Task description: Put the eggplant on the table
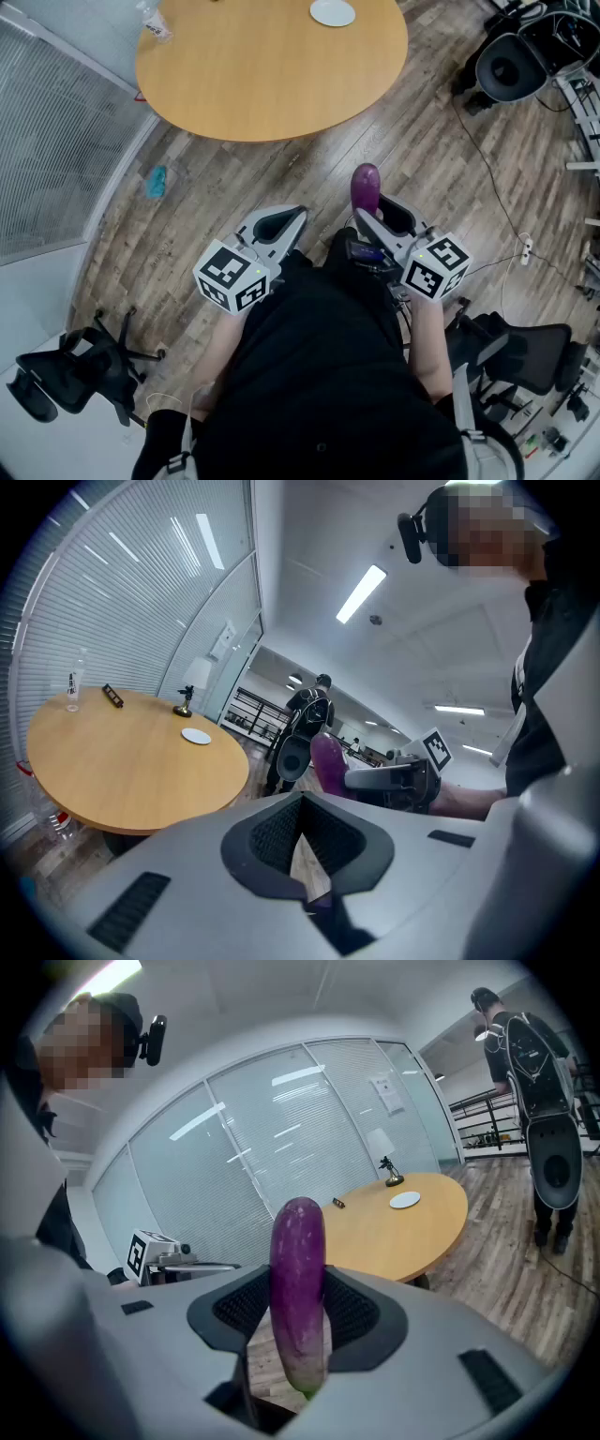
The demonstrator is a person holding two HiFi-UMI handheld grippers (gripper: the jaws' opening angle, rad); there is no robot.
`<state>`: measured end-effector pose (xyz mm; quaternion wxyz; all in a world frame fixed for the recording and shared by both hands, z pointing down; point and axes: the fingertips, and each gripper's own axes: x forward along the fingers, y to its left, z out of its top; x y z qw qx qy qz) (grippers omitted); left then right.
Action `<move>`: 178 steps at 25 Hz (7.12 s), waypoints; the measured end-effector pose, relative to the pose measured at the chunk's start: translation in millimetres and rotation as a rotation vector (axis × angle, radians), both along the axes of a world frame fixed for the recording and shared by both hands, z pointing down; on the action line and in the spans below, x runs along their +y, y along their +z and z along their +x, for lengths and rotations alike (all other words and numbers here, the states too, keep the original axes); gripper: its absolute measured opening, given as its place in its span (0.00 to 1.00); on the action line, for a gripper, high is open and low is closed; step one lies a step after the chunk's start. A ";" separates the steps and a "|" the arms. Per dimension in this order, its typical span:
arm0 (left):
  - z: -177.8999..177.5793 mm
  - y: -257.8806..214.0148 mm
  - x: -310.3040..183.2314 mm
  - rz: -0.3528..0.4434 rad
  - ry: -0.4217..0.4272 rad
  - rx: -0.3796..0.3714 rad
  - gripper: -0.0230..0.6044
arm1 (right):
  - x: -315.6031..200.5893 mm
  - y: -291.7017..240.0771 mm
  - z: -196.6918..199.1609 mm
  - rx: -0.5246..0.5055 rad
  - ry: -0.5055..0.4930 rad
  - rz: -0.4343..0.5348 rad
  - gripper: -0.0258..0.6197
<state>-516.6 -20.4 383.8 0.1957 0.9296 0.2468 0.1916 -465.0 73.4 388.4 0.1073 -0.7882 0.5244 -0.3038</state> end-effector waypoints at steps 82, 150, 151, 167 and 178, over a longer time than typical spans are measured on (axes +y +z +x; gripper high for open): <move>418.0 -7.5 192.5 0.025 0.345 0.024 0.05 | 141.1 1.8 355.5 0.004 0.177 0.024 0.33; 530.1 31.3 30.5 -0.058 -1.135 -0.242 0.05 | -158.1 95.3 610.3 0.186 -1.108 -0.247 0.33; 529.3 30.8 30.3 -0.061 -1.132 -0.240 0.05 | -164.0 101.8 611.2 0.201 -1.104 -0.252 0.33; 514.3 40.9 33.2 -0.093 -1.114 -0.273 0.05 | -242.9 198.6 628.4 0.275 -1.095 -0.464 0.33; 492.7 47.6 16.6 -0.107 -1.138 -0.293 0.05 | -261.4 233.7 628.2 0.301 -1.083 -0.567 0.33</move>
